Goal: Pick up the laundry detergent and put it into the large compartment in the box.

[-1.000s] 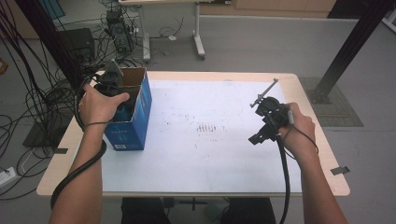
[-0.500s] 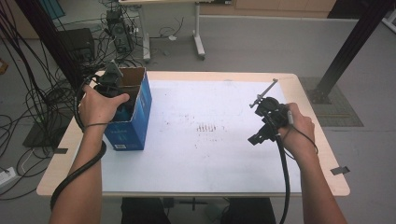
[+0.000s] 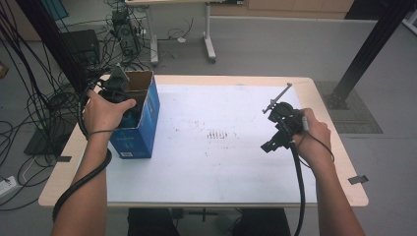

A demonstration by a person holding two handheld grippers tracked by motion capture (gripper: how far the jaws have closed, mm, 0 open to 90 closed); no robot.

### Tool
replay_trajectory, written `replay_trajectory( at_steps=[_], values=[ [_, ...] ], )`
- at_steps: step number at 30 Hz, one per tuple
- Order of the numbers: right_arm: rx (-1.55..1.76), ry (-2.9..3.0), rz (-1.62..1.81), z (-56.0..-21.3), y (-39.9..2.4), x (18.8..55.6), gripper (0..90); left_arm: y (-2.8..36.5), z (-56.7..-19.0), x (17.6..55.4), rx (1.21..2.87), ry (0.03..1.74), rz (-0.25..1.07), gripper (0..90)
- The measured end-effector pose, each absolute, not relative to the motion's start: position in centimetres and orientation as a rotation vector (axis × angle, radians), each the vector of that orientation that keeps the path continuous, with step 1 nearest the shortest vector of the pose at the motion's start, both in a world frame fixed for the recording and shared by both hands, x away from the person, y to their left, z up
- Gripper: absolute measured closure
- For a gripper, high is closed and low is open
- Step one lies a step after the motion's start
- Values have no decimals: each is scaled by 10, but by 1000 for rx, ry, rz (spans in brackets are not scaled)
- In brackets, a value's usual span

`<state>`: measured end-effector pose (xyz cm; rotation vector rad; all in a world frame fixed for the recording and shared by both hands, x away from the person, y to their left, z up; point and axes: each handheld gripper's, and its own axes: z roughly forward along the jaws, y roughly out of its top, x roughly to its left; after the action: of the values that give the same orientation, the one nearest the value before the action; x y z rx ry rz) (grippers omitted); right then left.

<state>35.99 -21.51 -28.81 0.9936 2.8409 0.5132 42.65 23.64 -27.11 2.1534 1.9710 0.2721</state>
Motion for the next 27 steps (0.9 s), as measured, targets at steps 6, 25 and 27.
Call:
replay_trajectory(
  at_steps=[6, 25, 27],
  values=[
    [995, 2836, 514, -288, -216, 360, 48, 237, -271, 426, 2150, 1969, 267, 376],
    [998, 2838, 513, -288, -217, 360, 48, 236, -272, 426, 2152, 1970, 274, 376],
    [997, 2839, 517, -288, -217, 360, 48, 236, -271, 426, 2154, 1970, 270, 376]
  ],
)
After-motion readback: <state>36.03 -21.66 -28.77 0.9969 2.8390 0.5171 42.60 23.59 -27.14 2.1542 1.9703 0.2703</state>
